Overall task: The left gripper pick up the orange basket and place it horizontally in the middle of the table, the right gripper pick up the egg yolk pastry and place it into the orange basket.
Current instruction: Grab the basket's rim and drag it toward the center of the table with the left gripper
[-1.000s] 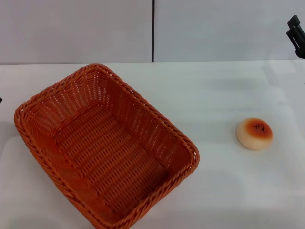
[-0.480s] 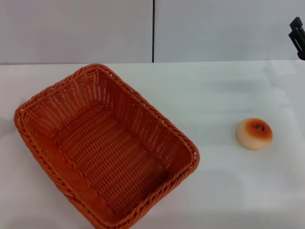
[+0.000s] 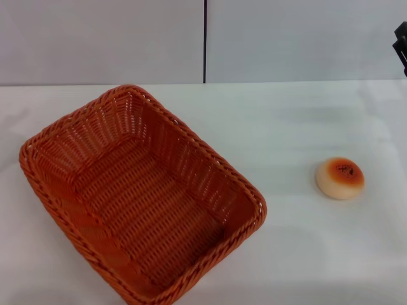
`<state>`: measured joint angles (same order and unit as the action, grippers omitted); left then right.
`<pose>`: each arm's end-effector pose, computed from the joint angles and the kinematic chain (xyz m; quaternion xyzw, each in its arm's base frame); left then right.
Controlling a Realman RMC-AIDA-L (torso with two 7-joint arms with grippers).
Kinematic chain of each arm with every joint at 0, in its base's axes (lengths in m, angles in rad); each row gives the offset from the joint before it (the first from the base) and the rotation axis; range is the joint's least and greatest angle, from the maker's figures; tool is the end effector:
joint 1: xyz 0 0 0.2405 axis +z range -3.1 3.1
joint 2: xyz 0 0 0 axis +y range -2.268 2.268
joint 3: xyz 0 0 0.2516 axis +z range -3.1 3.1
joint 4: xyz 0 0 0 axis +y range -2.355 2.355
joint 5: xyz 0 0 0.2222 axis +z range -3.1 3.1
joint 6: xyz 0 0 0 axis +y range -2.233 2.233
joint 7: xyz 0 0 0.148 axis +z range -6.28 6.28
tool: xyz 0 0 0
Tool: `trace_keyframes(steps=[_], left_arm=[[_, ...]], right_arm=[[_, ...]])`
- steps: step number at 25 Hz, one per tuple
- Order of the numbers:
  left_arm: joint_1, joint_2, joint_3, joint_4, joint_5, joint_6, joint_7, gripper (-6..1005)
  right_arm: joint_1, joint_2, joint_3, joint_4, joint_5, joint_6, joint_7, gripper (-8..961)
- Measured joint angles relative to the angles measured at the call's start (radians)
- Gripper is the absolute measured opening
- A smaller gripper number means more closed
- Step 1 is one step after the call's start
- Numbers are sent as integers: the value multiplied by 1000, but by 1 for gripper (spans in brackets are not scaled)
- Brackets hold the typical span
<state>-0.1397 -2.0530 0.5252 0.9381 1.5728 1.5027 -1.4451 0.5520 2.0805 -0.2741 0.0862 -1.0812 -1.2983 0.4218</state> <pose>-0.3510 0.2731 0.1379 -0.7936 -0.2845 -0.3367 0.4195 0.3191 0.3528 -0.0050 -0.6404 0.2923 0.4100 0.5800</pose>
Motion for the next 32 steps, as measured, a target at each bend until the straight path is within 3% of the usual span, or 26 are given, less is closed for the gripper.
trace_keyframes(steps=[1,2,4,5,6,10,12,20,26,32], left_arm=[[-14,0,20,113,88,26,-97,840],[-14,0,20,113,88,26,-97,840],[-50,0,49,253,203,71,-212,840],[-50,0,49,253,203,71,-212,840],[-86,0,66,351,311,103,-294,840],[-141,-3,124,463,463,146,-378,840],[-184,-5,204,535,577,156,-439,839],[-270,-14,355,572,743,114,-501,837],[-280,-16,463,569,814,-16,-522,836],[-294,-16,504,564,927,-54,-540,835]], right_arm=[[0,0,0,-1,0,0,0,783],[0,0,1,-1,0,0,0,783],[2,-1,1,-2,0,0,0,783],[3,-1,1,-3,0,0,0,783],[4,-1,1,-3,0,0,0,783],[6,-2,1,-9,0,0,1,782],[5,-2,1,-10,0,0,1,782],[1,-2,1,-11,0,5,3,783],[0,-1,10,-14,0,10,3,782],[0,0,41,-8,0,10,3,782]])
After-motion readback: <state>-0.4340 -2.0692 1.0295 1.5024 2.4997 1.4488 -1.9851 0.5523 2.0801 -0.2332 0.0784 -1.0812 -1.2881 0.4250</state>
